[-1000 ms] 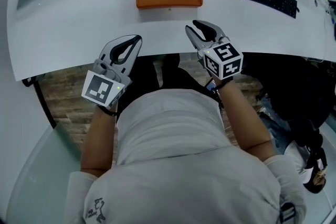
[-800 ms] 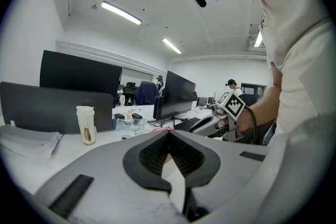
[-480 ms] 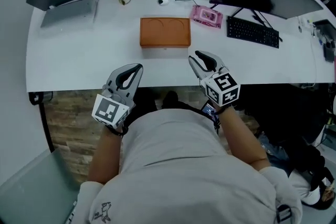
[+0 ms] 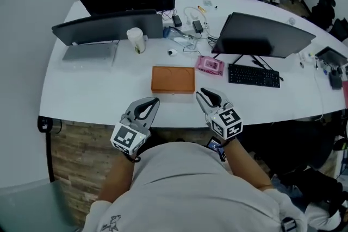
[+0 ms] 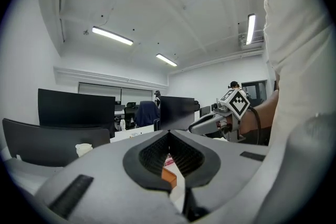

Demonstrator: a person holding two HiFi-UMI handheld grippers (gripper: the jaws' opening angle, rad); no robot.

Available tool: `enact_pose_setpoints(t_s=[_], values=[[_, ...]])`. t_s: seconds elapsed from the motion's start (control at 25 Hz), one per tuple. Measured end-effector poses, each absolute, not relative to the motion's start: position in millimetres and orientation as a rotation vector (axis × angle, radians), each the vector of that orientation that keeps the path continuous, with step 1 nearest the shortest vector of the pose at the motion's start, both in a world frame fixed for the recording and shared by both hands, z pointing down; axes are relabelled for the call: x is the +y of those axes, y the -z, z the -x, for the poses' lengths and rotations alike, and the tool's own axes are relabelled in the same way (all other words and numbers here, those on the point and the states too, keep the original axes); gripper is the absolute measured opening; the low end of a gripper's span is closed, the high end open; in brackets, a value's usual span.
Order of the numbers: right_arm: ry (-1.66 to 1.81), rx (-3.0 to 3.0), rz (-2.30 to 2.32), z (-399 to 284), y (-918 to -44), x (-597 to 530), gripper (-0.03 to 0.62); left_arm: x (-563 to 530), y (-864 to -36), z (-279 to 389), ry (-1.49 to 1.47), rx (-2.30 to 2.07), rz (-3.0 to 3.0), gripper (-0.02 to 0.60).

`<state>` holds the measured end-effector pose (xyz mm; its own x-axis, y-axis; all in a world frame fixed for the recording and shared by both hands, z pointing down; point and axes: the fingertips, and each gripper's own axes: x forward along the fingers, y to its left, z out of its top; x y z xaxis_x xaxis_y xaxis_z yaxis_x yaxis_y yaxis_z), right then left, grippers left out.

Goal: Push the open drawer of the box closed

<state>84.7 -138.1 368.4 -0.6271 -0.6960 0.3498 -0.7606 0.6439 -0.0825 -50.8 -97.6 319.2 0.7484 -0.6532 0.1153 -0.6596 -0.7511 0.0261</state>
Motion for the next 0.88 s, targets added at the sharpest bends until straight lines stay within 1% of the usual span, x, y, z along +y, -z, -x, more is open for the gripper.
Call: enact_pose_setpoints(t_s=[0.12,0.28,0.32,0.88], values=[[-0.29,-2.601,-1.159,-84.2,-358.2,-132.1,0.062,-90.2,-310.2,51.1,-0.135,-1.1,-2.87,0.0],[-0.257,-2.63,-1.158,-83.9,-347.6,-124.8,0.008,-81.3,-303.6,55.5,-0.123,-1.126,-2.858,0.0],[-0.25,-2.637,-1.155,-82.9,-345.0,-122.7,0.005,-78.7,-302.0,56.9,-0.12,-1.132,-2.855,0.0],[-0.201,-2.692,-1.119,-89.2,-332.7,-92.9,0.003,-33.5,-297.4,66.0,-0.125,-1.162,-2.792,0.0]])
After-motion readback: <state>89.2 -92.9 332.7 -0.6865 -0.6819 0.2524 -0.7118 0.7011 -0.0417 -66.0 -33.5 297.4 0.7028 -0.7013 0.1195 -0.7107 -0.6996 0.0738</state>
